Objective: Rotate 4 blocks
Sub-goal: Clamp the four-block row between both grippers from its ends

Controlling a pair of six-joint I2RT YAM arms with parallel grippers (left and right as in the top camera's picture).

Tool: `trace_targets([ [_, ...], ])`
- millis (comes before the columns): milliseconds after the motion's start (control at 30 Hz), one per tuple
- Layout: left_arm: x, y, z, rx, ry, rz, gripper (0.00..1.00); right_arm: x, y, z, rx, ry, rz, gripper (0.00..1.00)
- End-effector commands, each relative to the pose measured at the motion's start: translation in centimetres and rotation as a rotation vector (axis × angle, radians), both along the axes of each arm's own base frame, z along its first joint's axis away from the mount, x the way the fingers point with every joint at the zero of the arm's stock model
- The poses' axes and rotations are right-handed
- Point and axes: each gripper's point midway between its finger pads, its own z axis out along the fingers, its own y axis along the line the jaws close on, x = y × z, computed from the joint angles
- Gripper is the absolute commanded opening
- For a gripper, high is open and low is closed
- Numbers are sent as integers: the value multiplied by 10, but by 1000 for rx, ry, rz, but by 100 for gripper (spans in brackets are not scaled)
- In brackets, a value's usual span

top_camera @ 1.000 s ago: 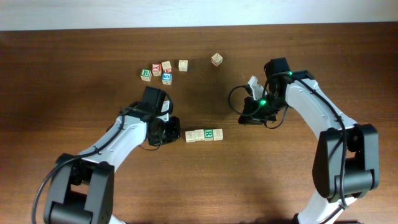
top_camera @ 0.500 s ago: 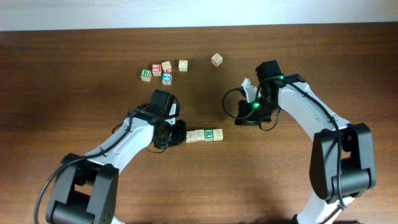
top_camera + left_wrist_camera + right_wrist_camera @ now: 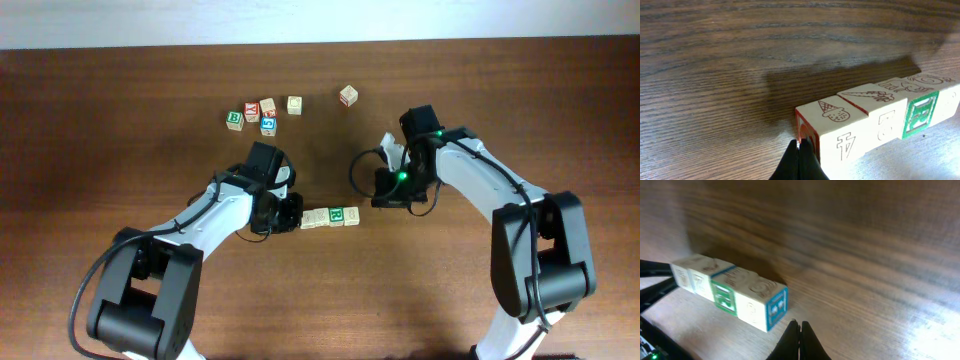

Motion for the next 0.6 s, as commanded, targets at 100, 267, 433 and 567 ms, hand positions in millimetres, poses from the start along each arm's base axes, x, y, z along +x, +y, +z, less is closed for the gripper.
trace_targets([
  [100, 8, -6, 7, -32, -28, -42, 0, -17, 6, -7, -2, 57, 11, 4],
  [267, 7, -6, 7, -32, -27, -41, 0, -20, 9, -12, -6, 84, -1, 4],
  [433, 12, 4, 7, -37, -1, 44, 0, -23, 13, -18, 27, 124, -5, 4],
  [567, 15, 7, 7, -41, -1, 58, 0, -23, 13, -18, 28, 126, -5, 4],
])
